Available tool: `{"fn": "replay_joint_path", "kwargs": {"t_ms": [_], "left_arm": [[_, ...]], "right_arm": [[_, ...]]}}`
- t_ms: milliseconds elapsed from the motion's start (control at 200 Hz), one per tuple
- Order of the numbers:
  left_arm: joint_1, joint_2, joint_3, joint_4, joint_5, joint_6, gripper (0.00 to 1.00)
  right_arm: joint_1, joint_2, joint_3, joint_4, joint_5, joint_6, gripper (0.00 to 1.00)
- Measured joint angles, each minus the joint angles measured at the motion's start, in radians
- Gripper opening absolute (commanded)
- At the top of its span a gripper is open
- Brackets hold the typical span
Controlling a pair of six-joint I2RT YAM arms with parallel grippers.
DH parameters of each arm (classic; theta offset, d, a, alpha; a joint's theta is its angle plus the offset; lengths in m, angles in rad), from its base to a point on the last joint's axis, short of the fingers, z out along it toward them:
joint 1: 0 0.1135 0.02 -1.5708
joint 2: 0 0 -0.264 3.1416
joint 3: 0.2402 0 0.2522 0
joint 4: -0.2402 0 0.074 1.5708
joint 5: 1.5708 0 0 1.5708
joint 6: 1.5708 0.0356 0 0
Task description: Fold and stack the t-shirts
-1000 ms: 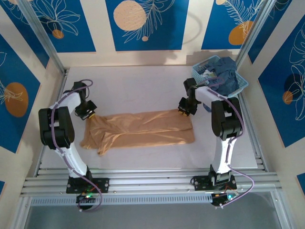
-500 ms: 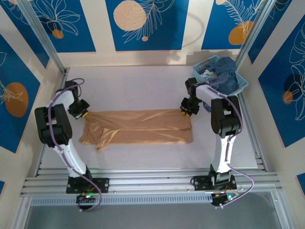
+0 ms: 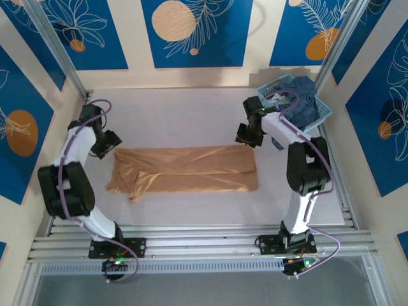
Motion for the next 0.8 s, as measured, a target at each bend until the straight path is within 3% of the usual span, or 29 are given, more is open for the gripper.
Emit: {"fn": "replay_joint_path", "kwargs": {"t_ms": [255, 660, 800], "left_arm": [[-0.249, -0.043, -0.173, -0.011, 0.089, -0.001, 0.54], [-0.260, -0.009, -0.242, 0.010, 0.037, 0.041, 0.49], [-0.260, 0.004, -0.242, 0.039, 0.031, 0.039, 0.35]], "right_arm": [[0.104, -0.093, -0.056, 0.032, -0.079, -0.012, 0.37], [0.164, -0.123, -0.077, 0.034, -0.132, -0.012, 0.37], [0.174, -0.129, -0.078, 0.036, -0.139, -0.012, 0.37]]}}
